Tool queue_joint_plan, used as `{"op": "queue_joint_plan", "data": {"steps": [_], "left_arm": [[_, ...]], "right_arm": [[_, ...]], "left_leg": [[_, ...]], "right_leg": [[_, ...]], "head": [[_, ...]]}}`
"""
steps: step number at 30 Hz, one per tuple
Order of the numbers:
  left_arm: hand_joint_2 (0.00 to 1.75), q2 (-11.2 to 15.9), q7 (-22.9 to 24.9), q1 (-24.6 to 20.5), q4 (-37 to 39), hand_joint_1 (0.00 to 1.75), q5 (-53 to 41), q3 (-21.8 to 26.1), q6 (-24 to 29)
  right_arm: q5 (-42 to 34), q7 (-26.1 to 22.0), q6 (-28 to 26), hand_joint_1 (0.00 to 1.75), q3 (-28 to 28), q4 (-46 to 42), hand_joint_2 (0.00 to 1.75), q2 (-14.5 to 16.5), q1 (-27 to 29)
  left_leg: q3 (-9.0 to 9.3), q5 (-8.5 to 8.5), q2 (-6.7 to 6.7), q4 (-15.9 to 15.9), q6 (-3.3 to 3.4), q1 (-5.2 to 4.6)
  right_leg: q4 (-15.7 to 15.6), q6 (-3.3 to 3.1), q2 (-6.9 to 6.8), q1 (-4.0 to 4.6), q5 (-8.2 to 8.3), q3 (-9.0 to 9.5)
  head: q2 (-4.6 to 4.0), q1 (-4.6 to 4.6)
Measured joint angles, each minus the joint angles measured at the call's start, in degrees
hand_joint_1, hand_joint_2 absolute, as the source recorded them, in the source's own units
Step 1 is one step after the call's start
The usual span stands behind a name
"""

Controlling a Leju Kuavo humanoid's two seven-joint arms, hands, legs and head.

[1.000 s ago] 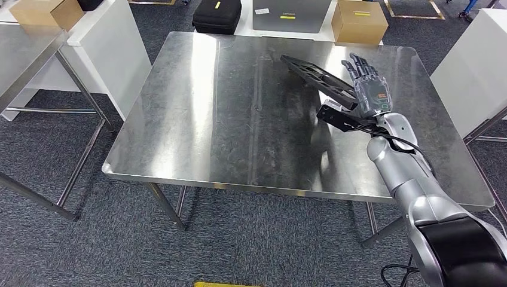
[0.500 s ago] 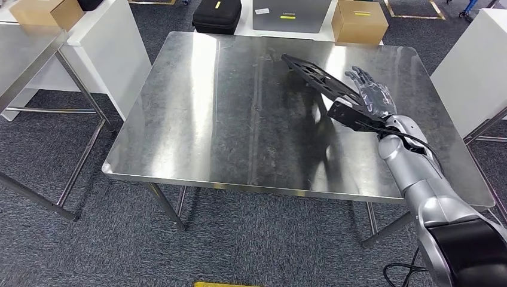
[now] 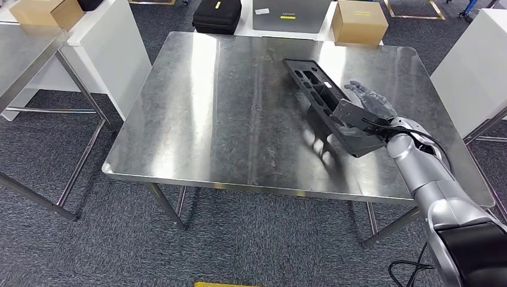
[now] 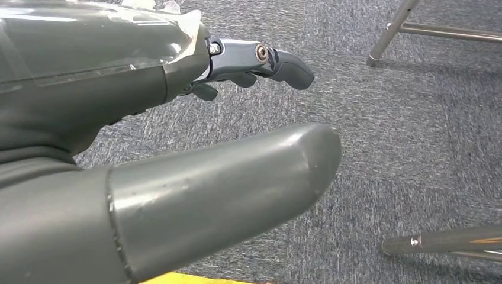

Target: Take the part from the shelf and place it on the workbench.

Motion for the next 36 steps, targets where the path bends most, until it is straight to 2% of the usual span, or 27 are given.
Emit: {"op": "queue_joint_plan", "data": {"steps": [3, 6, 15, 20, 28, 32, 36], "left_arm": [[0.0, 0.06, 0.0, 0.14, 0.09, 0.0, 0.6, -0.05, 0.2], [0.0, 0.14, 0.0, 0.43, 0.14, 0.0, 1.03, -0.05, 0.34], [0.0, 0.2, 0.0, 0.85, 0.2, 0.0, 1.63, -0.05, 0.54], [0.0, 0.23, 0.0, 1.18, 0.21, 0.0, 2.55, -0.11, 0.69], [0.0, 0.23, 0.0, 1.87, 0.26, 0.0, 4.37, -0.5, 0.58], [0.0, 0.16, 0.0, 2.23, 0.27, 0.0, 5.35, -0.5, 0.51], [0.0, -0.05, 0.0, 2.69, 0.27, 0.0, 6.56, -0.56, 0.45]], "right_arm": [[-5.37, 1.72, 9.29, 0.0, 1.83, -0.26, 1.75, -1.36, -0.04], [-9.25, 2.84, 14.37, 0.0, 3.45, -0.76, 1.75, -2.41, -0.28], [-13.07, 4.24, 14.66, 0.0, 6.05, -2.03, 1.75, -3.54, -1.31], [-16.02, 5.2, 8.87, 0.0, 9.25, -2.76, 1.75, -5.25, -2.87], [-17.64, 6.43, -0.71, 0.0, 8.82, -4.85, 1.75, -11.58, -1.76], [-17.9, 6.64, -7.84, 0.0, 5.39, -8.32, 1.75, -15.9, 4.18], [-14.97, 7.01, -14.92, 0.0, -2.74, -15.15, 1.75, -19.28, 17.2]], "left_leg": [[-0.02, 0.0, 0.0, 0.0, 0.0, -0.01], [-0.03, 0.0, 0.0, 0.0, 0.0, -0.01], [-0.03, 0.0, 0.0, 0.0, 0.0, -0.01], [-0.02, 0.0, -0.01, 0.0, 0.0, -0.01], [-0.05, -0.02, -0.09, 0.02, 0.02, -0.06], [-0.05, -0.07, -0.2, 0.02, 0.08, -0.06], [-0.05, -0.17, -0.53, 0.02, 0.21, -0.05]], "right_leg": [[0.0, 0.0, 0.0, 0.0, 0.0, 0.0], [0.0, 0.0, 0.0, 0.0, 0.0, 0.0], [0.0, 0.0, 0.0, 0.0, 0.0, -0.02], [0.0, 0.0, -0.01, 0.0, 0.0, -0.01], [-0.03, 0.01, -0.09, -0.04, 0.0, -0.03], [-0.06, 0.02, -0.18, -0.04, -0.03, -0.01], [-0.09, 0.29, -0.41, -0.02, -0.21, 0.15]], "head": [[0.0, 0.0], [0.0, 0.0], [0.0, 0.0], [0.0, 0.0], [0.0, 0.0], [-0.01, 0.0], [0.0, -0.01]]}}
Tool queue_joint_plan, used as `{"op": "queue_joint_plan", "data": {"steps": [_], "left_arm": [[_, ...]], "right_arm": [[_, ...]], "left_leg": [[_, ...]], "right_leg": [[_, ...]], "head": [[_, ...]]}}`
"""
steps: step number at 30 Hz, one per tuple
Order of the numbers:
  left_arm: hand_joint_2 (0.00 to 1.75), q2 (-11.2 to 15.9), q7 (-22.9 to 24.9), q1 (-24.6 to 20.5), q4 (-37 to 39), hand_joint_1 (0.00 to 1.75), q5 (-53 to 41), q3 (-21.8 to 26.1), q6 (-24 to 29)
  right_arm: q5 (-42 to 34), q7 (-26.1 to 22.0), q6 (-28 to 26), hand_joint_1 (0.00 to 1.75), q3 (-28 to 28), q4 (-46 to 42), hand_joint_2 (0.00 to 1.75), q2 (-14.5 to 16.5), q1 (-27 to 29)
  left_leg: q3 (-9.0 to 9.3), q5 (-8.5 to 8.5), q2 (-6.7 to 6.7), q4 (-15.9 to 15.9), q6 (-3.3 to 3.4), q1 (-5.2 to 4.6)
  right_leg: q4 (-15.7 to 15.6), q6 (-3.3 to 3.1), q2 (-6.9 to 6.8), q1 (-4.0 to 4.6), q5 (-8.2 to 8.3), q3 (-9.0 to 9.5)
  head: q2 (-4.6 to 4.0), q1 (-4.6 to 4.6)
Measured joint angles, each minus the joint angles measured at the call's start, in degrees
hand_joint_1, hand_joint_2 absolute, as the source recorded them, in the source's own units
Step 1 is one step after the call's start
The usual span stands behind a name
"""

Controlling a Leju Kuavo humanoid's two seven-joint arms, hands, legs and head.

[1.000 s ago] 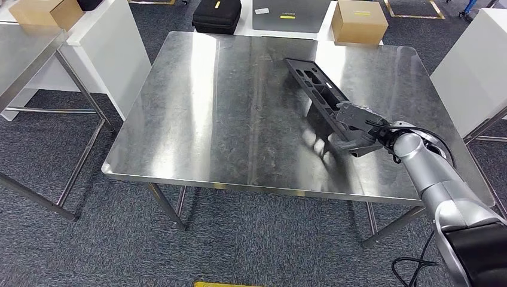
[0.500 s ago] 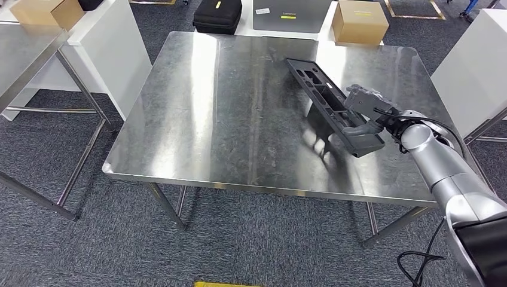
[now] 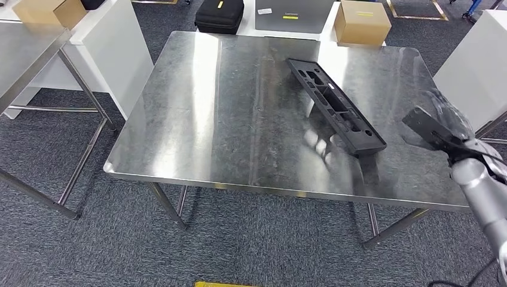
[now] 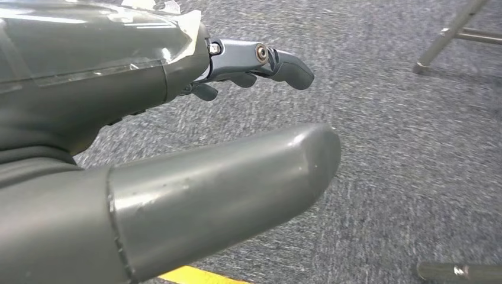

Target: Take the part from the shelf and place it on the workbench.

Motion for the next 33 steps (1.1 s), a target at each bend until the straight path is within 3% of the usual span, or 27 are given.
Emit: {"op": "queue_joint_plan", "data": {"steps": [3, 7, 14, 20, 26, 29, 33], "left_arm": [[0.0, -0.09, 0.0, 0.31, 0.0, 0.0, 0.46, -0.35, -0.17], [0.0, -0.23, 0.0, 0.34, 0.0, 0.0, 0.55, -0.91, -0.39], [0.0, -0.41, 0.0, 0.2, 0.0, 0.0, 1.12, -1.66, -0.44], [0.0, -0.43, 0.0, 0.2, 0.0, 0.0, 2.4, -1.81, 0.09], [0.0, -0.5, 0.0, 0.24, 0.02, 0.0, 3.32, -1.79, 1.1], [0.0, -0.65, 0.0, 0.23, 0.18, 0.0, 3.34, -1.78, 1.64], [0.0, -1.01, 0.0, 0.19, 0.39, 0.0, 1.94, -1.48, 1.89]], "right_arm": [[4.49, 0.38, -4.06, 0.0, -10.29, -6.88, 1.75, -0.03, 12.96], [10.13, -0.28, -7.88, 0.0, -23.92, -14.22, 1.75, 2.86, 27.66], [20.32, -4.4, -10.29, 0.0, -43.62, -22.51, 1.75, 12.79, 41.86], [26.36, -9.51, -10.81, 0.0, -56.97, -26.5, 1.75, 22.98, 45.81], [33.15, -19.56, -13.42, 0.0, -69.4, -27.68, 1.75, 34.33, 44.88], [35.11, -24.3, -19.47, 0.0, -74.21, -25.5, 1.75, 39.51, 42.56], [33.61, -26.42, -29.31, 0.0, -77.2, -16.46, 1.75, 43.21, 39.6]], "left_leg": [[0.0, -0.06, -0.2, -0.01, 0.04, 0.0], [-0.03, -0.12, -0.3, -0.02, 0.01, 0.02], [0.05, -0.21, -0.2, -0.03, -0.07, 0.02], [0.15, -0.27, -0.09, -0.03, -0.09, 0.02], [0.35, -0.45, -0.03, -0.05, -0.14, 0.03], [0.41, -0.47, 0.2, -0.05, -0.17, 0.06], [0.45, -0.49, 0.3, -0.05, -0.18, 0.07]], "right_leg": [[0.0, 0.1, -0.16, 0.0, -0.08, 0.04], [0.0, 0.21, -0.35, 0.01, -0.21, 0.06], [-0.01, 0.21, -0.25, -0.01, -0.26, -0.04], [-0.02, 0.2, -0.08, -0.02, -0.31, -0.29], [-0.02, 0.12, 0.02, -0.02, -0.5, -0.34], [-0.01, 0.12, 0.2, 0.0, -0.49, -0.34], [-0.01, 0.1, 0.26, 0.01, -0.51, -0.31]], "head": [[0.0, -0.01], [0.0, -0.01], [0.0, 0.01], [0.0, 0.01], [-0.01, 0.0], [0.0, -0.01], [-0.01, 0.01]]}}
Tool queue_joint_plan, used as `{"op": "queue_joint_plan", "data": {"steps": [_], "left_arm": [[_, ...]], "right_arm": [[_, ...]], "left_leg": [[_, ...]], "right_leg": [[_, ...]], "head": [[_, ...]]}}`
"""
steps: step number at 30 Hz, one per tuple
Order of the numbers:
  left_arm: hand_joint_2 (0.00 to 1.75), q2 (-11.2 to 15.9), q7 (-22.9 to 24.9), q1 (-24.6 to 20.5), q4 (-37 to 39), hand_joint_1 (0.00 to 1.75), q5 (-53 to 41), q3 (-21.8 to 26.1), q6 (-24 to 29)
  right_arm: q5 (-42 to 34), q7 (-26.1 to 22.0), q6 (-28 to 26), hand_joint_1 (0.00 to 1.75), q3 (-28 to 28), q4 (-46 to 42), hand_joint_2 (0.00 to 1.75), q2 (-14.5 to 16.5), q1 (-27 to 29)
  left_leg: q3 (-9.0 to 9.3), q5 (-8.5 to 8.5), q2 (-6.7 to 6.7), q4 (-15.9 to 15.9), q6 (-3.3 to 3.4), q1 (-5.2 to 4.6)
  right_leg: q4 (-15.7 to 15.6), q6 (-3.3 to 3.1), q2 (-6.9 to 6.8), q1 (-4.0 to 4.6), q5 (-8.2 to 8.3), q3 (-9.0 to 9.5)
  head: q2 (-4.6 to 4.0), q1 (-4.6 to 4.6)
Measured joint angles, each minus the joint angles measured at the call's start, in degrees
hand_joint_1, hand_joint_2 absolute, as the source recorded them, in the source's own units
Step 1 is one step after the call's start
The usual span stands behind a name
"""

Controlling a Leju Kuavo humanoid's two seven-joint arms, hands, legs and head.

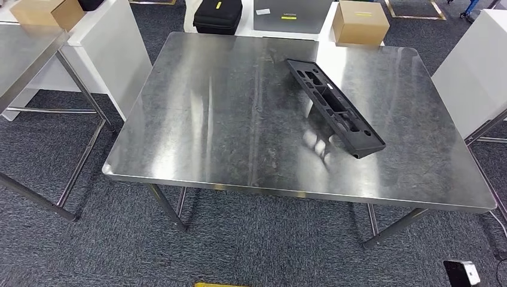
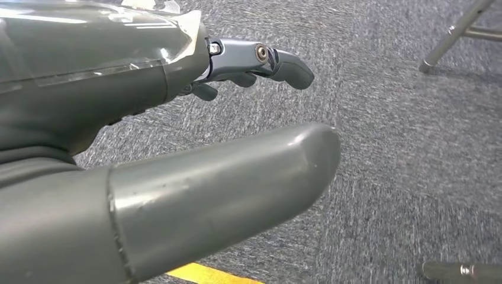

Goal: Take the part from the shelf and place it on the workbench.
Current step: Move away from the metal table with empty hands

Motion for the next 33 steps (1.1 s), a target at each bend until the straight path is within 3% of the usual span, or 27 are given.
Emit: {"op": "queue_joint_plan", "data": {"steps": [3, 8, 15, 19, 22, 33], "left_arm": [[0.0, -0.2, 0.0, -0.09, 0.24, 0.0, -1.55, 0.68, -0.01], [0.0, -0.25, 0.0, -0.2, 0.51, 0.0, -3.26, 1.05, -0.5], [0.0, -0.16, 2.23, -0.68, 1.15, 0.0, -5.4, 1.05, -1.59], [0.0, -0.03, 4.78, -0.78, 1.44, 0.0, -8.1, 0.56, -3.18], [0.0, 0.05, 5.66, -0.79, 1.62, 0.0, -9.56, -0.25, -4.17], [0.0, 0.9, 8.16, -0.3, 2.31, 0.0, -11.49, -1.92, -4.68]], "right_arm": [[1.59, -0.26, -3.1, 0.0, -1.97, 9.87, 1.75, 0.99, -2.27], [3.63, 0.44, -3.81, 0.0, -9.55, 24.67, 1.75, 1.86, -6.74], [12.8, 10.58, -3.36, 0.0, -20.32, 41.47, 1.75, 2.34, -10.87], [16.63, 21.47, 0.18, 0.0, -21.23, 49.17, 1.75, 2.57, -11.76], [17.67, 26.32, 2.81, 0.0, -21.24, 52.65, 1.75, 3.23, -12.12], [20.14, 30.14, 6.88, 0.0, -20.96, 57.28, 1.75, 5.16, -12.28]], "left_leg": [[0.01, -0.01, 0.03, 0.0, 0.0, -0.02], [0.05, -0.02, 0.09, 0.0, 0.0, -0.02], [0.14, -0.03, 0.22, 0.0, -0.03, 0.03], [0.19, -0.02, 0.23, -0.01, -0.02, 0.03], [0.22, -0.02, 0.23, -0.01, -0.03, 0.03], [0.23, -0.03, 0.22, -0.01, -0.03, 0.02]], "right_leg": [[0.0, 0.0, 0.01, -0.02, 0.0, -0.01], [0.0, 0.0, 0.05, -0.01, 0.0, 0.02], [0.01, -0.03, 0.12, 0.02, -0.02, 0.3], [0.02, -0.03, 0.13, 0.02, -0.01, 0.53], [0.02, -0.04, 0.13, 0.02, -0.02, 0.49], [0.02, -0.04, 0.12, 0.01, -0.02, 0.52]], "head": [[0.0, 0.0], [0.01, 0.01], [0.01, 0.01], [0.01, 0.0], [0.01, 0.0], [0.01, 0.0]]}}
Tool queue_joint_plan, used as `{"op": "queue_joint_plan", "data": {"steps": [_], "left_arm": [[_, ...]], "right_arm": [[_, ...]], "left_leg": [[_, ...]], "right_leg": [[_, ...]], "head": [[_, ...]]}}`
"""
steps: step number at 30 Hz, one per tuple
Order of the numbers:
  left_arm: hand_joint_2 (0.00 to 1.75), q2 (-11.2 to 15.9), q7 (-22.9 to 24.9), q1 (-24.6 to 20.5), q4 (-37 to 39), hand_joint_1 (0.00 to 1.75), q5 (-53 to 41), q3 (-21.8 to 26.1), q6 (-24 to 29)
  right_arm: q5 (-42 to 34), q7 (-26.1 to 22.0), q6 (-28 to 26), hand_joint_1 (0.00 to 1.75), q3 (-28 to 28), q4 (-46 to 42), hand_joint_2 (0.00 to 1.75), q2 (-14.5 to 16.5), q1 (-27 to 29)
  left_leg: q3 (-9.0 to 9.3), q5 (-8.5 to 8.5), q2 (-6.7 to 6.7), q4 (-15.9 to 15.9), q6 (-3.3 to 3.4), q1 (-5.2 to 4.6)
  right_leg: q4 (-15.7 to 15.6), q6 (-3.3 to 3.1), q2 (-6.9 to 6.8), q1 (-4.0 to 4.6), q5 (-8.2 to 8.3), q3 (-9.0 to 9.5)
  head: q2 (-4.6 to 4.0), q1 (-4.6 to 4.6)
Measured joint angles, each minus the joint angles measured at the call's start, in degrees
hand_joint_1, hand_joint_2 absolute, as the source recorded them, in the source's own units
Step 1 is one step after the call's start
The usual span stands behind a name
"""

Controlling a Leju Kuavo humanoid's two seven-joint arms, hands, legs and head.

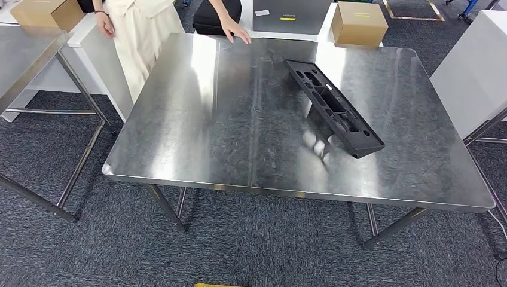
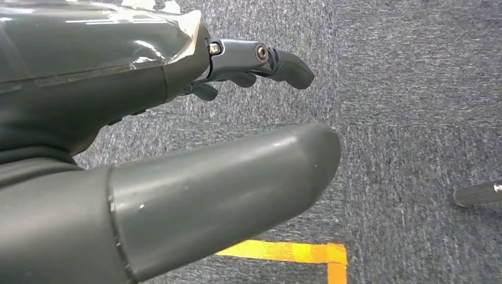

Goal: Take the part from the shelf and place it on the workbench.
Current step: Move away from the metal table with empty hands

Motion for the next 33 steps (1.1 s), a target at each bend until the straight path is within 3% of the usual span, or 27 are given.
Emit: {"op": "queue_joint_plan", "data": {"steps": [18, 33], "left_arm": [[0.0, 1.28, 4.46, 0.71, 0.49, 0.0, -1.81, -1.01, -0.2], [0.0, 1.51, 6.09, 1.04, 0.55, 0.0, -2.72, -1.75, -3.19]], "right_arm": [[2.24, 7.23, -1.89, 0.0, 0.9, 1.18, 1.75, 1.38, 0.02], [2.33, 8.37, -1.93, 0.0, 1.47, 1.47, 1.75, 1.74, 0.04]], "left_leg": [[0.01, -0.01, 0.0, 0.0, -0.01, 0.0], [0.01, -0.02, 0.0, 0.0, -0.01, 0.0]], "right_leg": [[0.0, -0.01, 0.0, -0.01, -0.01, -0.25], [0.0, -0.01, 0.0, -0.01, -0.02, -0.28]], "head": [[0.0, 0.0], [0.0, 0.0]]}}
